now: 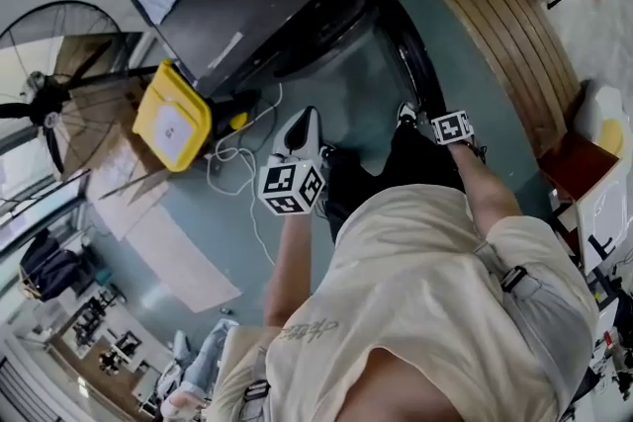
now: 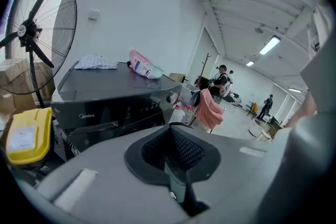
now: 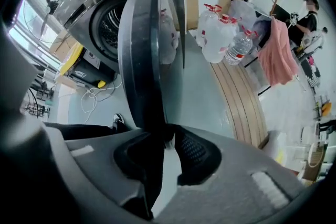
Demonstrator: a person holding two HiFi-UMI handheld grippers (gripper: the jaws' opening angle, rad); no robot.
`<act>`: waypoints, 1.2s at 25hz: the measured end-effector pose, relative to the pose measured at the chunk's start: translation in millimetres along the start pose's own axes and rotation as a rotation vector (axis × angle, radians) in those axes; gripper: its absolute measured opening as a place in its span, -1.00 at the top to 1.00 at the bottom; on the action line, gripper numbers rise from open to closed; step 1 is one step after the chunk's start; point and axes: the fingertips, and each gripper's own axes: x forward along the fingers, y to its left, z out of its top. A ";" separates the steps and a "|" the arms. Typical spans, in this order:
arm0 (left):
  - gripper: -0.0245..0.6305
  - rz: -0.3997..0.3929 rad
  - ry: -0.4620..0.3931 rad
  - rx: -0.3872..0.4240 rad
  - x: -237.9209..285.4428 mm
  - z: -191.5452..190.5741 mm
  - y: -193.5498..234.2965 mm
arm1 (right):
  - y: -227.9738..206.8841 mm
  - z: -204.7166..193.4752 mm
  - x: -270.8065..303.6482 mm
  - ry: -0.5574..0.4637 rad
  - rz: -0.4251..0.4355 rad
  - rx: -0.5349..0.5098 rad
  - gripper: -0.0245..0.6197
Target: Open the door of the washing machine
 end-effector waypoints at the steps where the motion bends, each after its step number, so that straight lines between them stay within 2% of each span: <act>1: 0.88 0.006 -0.003 0.003 3.8 3.2 -5.0 | -4.2 1.3 0.5 -0.002 0.010 -0.017 0.67; 3: 0.88 0.013 0.002 0.009 10.1 6.6 -13.1 | -10.4 8.8 2.1 -0.028 0.031 -0.052 0.67; 7: 0.88 0.009 0.031 0.028 17.4 6.7 -28.3 | -16.9 35.6 5.8 -0.154 0.092 -0.119 0.67; 10: 0.87 -0.009 0.047 0.041 20.3 5.4 -33.6 | -27.8 36.6 4.9 -0.167 0.079 -0.136 0.67; 15: 0.87 -0.064 0.078 -0.025 35.2 -2.5 -23.1 | -30.2 31.7 5.9 -0.159 0.051 -0.095 0.67; 17: 0.87 -0.072 0.079 -0.012 42.3 -0.7 -20.4 | -29.6 37.1 4.6 -0.178 0.047 -0.117 0.67; 21: 0.88 -0.117 0.093 0.060 52.3 7.3 -20.3 | -25.5 38.9 6.0 -0.132 0.049 -0.139 0.67; 26: 0.87 -0.181 0.121 0.094 68.9 7.7 -10.3 | -28.7 37.0 7.4 -0.074 0.020 -0.161 0.68; 30: 0.88 -0.191 0.149 0.142 84.4 3.8 -4.8 | -35.7 33.8 7.0 -0.037 0.008 -0.125 0.68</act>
